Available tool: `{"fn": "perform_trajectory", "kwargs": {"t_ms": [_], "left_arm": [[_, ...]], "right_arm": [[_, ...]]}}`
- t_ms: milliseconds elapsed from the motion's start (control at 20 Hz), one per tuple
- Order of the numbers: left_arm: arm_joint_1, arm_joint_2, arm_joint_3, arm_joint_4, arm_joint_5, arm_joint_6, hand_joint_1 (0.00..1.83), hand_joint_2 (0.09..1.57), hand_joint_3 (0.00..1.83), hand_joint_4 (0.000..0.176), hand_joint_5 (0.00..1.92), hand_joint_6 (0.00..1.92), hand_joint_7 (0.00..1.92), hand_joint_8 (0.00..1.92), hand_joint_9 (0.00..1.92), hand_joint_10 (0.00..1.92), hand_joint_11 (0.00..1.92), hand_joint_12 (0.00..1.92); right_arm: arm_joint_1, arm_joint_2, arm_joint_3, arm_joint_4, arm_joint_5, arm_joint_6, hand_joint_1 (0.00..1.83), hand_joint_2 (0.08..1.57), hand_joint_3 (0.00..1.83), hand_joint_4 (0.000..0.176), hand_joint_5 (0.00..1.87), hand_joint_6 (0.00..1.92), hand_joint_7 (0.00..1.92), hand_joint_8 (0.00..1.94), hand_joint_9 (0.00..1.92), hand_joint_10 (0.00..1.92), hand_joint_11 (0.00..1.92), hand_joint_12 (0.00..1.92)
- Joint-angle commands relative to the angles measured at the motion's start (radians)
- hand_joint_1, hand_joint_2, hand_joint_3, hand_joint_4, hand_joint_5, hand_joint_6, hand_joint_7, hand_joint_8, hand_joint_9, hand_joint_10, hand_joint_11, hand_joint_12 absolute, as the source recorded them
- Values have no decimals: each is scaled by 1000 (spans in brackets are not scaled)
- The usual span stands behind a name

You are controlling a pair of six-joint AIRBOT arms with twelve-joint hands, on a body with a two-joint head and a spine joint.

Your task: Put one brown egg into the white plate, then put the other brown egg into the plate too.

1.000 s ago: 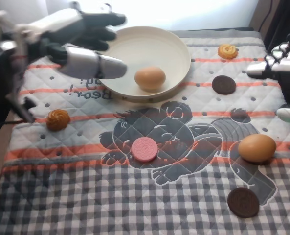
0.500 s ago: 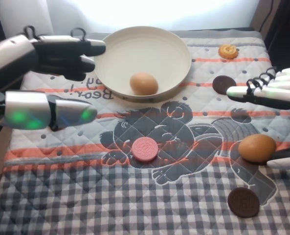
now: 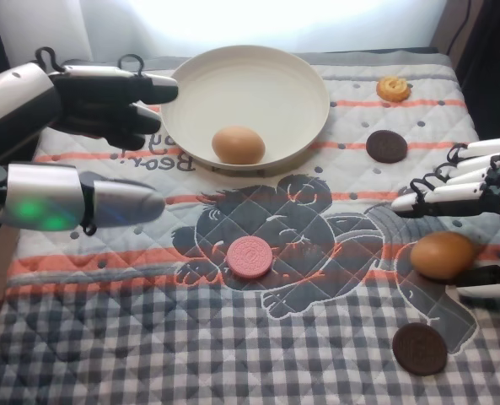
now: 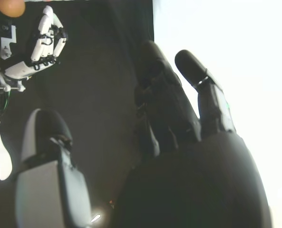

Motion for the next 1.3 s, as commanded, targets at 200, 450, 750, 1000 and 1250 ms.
{"fn": "perform_trajectory", "kwargs": {"t_ms": [200, 450, 750, 1000, 1250], "left_arm": [[17, 2, -1, -33, -112, -8, 835, 840, 0, 90, 475, 1, 715, 1, 791, 98, 82, 1456], [18, 2, -1, -38, -112, -8, 807, 875, 10, 86, 446, 0, 701, 0, 794, 98, 111, 1439], [21, 2, 0, -46, -112, -8, 744, 906, 8, 87, 443, 1, 691, 1, 771, 88, 103, 1397], [20, 8, 1, -52, -141, -8, 724, 947, 3, 101, 442, 3, 640, 0, 701, 53, 36, 1256], [14, 9, 5, -43, -155, -8, 711, 983, 4, 97, 463, 3, 631, 0, 662, 43, 0, 1292]], "right_arm": [[13, -22, 7, 25, 103, 3, 1039, 1062, 1, 0, 818, 7, 841, 641, 755, 1137, 680, 1431], [13, -22, 10, 25, 103, 3, 1255, 1129, 0, 0, 887, 923, 1027, 1106, 982, 947, 858, 1337], [93, -39, 58, 26, 103, 3, 1247, 1083, 0, 0, 1039, 764, 1076, 963, 1104, 518, 860, 1038], [322, -183, 236, 20, 28, 3, 1267, 1111, 0, 0, 992, 809, 1001, 1098, 922, 1009, 797, 1243], [486, -337, 413, -40, -147, 3, 1264, 1072, 0, 0, 1039, 738, 1129, 923, 1094, 851, 904, 1347]]}}
